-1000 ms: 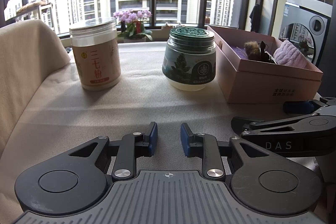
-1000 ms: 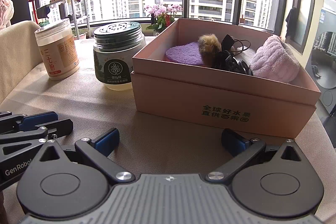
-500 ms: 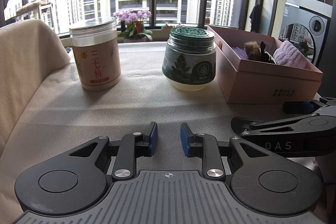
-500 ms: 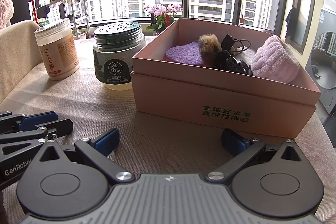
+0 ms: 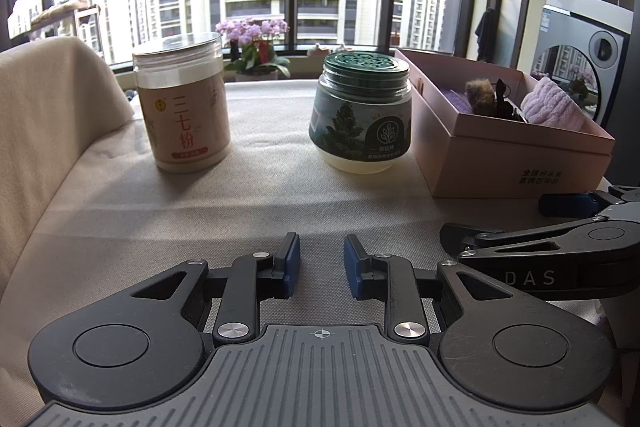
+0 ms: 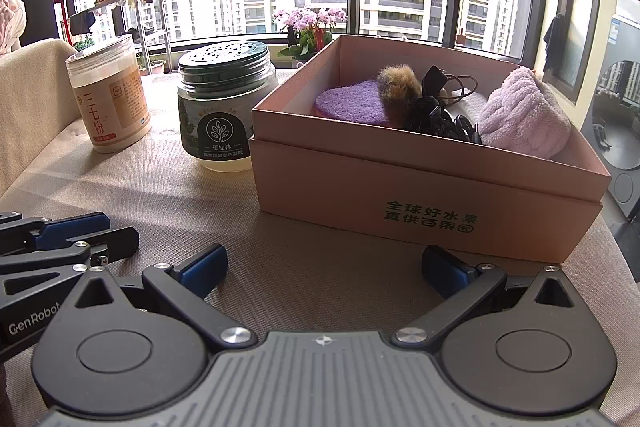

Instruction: Organize soft objects

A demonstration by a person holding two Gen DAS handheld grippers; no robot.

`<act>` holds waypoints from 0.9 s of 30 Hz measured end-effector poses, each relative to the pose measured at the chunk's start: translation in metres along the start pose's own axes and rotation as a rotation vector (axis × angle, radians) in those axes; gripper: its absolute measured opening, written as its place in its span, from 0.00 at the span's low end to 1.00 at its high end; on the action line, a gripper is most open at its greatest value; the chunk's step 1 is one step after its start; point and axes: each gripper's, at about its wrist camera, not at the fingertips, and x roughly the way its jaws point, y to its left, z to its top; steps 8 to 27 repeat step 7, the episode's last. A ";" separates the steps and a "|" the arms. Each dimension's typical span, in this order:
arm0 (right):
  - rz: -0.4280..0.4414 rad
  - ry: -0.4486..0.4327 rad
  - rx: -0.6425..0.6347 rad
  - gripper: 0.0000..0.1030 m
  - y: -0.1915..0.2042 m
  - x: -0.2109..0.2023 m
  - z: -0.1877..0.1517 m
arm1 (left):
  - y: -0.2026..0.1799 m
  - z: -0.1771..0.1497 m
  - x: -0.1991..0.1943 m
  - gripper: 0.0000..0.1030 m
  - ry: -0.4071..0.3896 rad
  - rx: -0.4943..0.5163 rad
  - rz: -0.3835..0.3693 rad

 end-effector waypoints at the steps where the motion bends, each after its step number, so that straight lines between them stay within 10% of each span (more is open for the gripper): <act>1: 0.000 0.000 0.000 1.00 0.000 0.000 0.000 | 0.001 0.000 0.000 0.27 0.000 0.001 0.000; 27: 0.000 0.000 0.000 1.00 0.000 0.000 0.000 | 0.002 0.000 -0.001 0.27 -0.003 -0.023 -0.016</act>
